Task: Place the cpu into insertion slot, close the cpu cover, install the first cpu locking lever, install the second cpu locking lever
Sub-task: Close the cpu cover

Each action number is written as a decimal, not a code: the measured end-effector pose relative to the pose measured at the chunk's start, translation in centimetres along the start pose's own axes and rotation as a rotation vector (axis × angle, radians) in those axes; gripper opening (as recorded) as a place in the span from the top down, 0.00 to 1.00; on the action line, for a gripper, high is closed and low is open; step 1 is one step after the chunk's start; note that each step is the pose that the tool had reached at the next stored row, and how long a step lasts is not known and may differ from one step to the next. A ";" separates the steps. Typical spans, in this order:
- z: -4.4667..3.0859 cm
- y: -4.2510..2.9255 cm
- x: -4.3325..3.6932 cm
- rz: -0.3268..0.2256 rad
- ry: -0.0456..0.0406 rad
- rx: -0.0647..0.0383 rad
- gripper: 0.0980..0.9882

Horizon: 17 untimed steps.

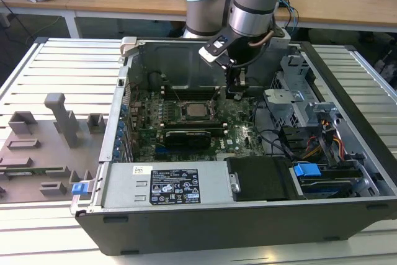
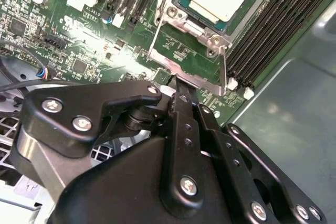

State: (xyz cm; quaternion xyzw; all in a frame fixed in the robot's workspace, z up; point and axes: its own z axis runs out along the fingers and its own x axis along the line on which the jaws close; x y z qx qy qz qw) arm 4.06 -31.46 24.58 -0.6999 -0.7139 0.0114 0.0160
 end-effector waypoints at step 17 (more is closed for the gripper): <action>0.14 -1.34 0.03 0.000 0.0003 0.000 0.99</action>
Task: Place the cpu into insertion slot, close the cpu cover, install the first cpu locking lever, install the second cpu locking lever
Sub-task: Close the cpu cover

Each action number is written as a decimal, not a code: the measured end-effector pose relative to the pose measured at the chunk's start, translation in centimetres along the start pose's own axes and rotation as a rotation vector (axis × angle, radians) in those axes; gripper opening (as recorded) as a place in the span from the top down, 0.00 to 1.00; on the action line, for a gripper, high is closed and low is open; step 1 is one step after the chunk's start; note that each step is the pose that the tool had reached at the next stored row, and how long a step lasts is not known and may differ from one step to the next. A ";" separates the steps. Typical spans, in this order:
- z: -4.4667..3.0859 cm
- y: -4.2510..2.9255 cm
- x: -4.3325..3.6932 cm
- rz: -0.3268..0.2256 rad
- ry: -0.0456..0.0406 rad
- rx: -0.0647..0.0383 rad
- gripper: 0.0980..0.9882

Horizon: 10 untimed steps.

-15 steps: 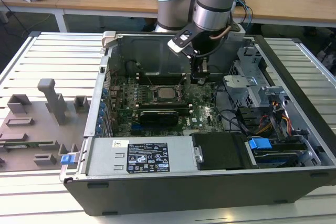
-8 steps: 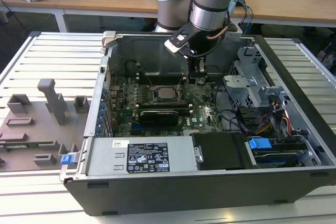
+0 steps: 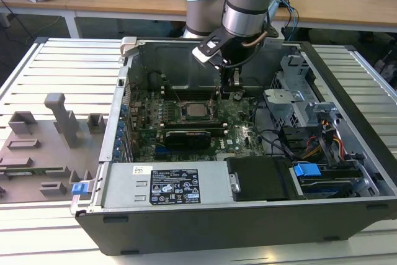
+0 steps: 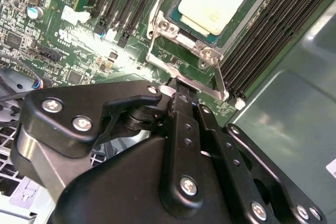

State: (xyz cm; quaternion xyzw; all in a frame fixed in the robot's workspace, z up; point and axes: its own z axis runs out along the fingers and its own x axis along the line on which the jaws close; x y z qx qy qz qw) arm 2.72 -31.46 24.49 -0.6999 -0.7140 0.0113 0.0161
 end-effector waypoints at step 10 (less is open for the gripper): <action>0.12 -1.94 0.04 0.000 0.0000 0.000 0.99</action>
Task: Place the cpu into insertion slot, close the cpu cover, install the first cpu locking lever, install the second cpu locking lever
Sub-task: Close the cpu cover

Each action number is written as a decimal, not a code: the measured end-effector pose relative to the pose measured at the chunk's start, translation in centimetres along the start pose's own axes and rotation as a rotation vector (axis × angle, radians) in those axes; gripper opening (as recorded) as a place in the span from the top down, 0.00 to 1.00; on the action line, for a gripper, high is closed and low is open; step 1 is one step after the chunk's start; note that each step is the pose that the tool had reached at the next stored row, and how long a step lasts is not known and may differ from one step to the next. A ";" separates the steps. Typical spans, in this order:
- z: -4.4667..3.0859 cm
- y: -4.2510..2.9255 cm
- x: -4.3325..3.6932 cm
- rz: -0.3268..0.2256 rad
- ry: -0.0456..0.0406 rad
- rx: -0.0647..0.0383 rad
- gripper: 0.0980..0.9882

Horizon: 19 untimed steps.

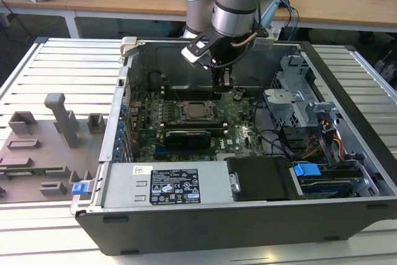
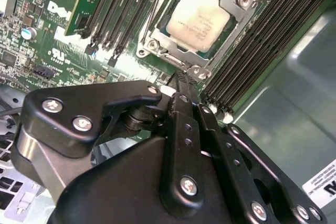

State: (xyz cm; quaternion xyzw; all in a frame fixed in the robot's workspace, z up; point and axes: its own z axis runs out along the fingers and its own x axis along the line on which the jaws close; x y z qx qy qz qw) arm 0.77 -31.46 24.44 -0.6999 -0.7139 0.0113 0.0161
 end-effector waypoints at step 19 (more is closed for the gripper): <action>0.21 -2.13 0.04 0.000 0.0000 0.000 0.99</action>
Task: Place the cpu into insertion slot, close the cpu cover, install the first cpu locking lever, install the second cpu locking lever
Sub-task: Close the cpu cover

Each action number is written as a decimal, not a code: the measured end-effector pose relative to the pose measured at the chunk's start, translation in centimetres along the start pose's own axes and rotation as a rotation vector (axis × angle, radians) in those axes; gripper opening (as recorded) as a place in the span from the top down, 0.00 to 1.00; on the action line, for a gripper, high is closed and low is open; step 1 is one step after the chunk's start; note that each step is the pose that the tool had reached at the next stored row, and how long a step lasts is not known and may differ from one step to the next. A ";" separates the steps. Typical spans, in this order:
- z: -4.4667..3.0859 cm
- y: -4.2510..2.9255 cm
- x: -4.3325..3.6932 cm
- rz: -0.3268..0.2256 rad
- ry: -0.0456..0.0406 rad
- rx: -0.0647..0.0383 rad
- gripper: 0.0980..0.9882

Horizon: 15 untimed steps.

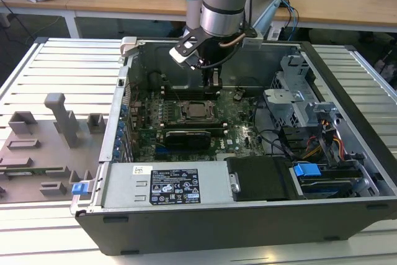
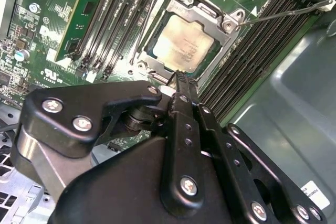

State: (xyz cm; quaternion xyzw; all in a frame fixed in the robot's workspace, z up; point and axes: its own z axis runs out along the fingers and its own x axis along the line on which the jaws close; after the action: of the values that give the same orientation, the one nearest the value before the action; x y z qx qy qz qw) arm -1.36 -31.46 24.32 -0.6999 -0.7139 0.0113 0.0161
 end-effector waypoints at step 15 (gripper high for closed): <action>0.12 -1.25 0.03 0.000 0.0000 0.000 0.99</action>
State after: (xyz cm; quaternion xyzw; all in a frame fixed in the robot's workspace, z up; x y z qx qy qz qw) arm -2.61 -31.46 24.25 -0.6999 -0.7139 0.0113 0.0161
